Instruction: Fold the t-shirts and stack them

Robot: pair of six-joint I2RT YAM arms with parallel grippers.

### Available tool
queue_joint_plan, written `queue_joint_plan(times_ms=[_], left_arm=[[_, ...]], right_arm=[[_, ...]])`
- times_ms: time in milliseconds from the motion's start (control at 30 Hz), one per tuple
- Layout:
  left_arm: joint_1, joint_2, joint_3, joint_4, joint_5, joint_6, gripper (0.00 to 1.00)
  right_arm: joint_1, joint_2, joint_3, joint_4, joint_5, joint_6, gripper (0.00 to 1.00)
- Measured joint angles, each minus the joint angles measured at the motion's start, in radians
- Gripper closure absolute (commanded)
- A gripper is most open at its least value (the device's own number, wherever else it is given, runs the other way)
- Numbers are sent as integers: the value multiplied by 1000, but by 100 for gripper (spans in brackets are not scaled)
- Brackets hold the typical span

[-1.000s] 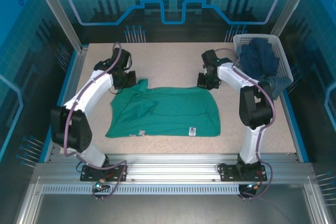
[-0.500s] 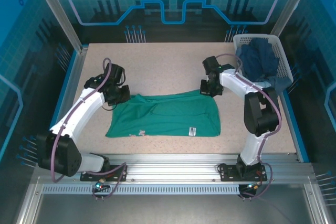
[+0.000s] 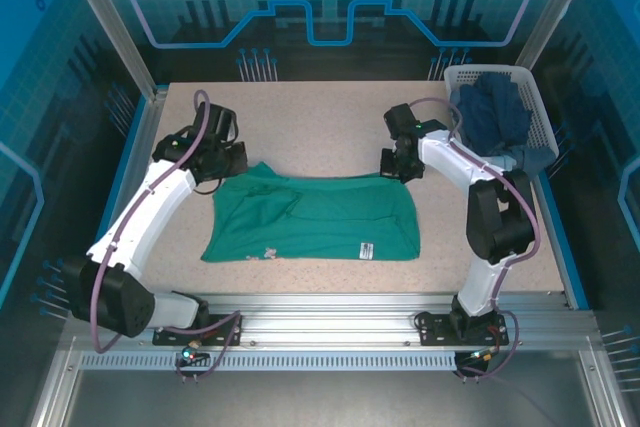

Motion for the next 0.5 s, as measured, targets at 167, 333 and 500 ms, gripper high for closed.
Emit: queue_joint_plan(times_ms=[167, 333, 500], left_arm=[[-48, -44, -33, -40, -53, 3, 100], [-71, -134, -197, -69, -89, -53, 100], [-81, -156, -380, -61, -77, -148, 100]], right_arm=[[13, -44, -11, -9, 18, 7, 100], [55, -103, -111, -5, 38, 39, 100], [63, -92, -233, 3, 32, 79, 100]])
